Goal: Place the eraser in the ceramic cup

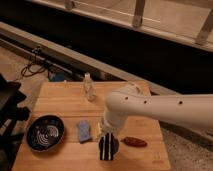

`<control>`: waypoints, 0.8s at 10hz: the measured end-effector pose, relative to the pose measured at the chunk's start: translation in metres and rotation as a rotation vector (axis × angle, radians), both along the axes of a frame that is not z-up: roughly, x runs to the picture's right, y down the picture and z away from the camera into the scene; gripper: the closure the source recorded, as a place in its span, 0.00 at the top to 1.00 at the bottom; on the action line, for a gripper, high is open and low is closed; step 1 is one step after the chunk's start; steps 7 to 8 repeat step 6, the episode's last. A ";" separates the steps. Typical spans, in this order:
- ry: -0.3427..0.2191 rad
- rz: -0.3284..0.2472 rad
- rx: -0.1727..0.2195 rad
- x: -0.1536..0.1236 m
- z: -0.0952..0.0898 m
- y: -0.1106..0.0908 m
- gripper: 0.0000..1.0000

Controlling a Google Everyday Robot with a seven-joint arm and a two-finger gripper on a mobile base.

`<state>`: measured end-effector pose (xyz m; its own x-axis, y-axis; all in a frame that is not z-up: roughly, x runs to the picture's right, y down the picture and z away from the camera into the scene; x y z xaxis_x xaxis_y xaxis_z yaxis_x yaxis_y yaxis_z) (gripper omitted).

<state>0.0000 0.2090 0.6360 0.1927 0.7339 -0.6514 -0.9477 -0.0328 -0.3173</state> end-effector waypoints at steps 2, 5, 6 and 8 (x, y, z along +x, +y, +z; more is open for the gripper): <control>0.024 -0.017 0.044 0.004 -0.002 -0.014 0.64; 0.102 -0.021 0.163 0.026 -0.020 -0.065 0.64; 0.137 -0.017 0.210 0.037 -0.028 -0.085 0.64; 0.137 -0.017 0.210 0.037 -0.028 -0.085 0.64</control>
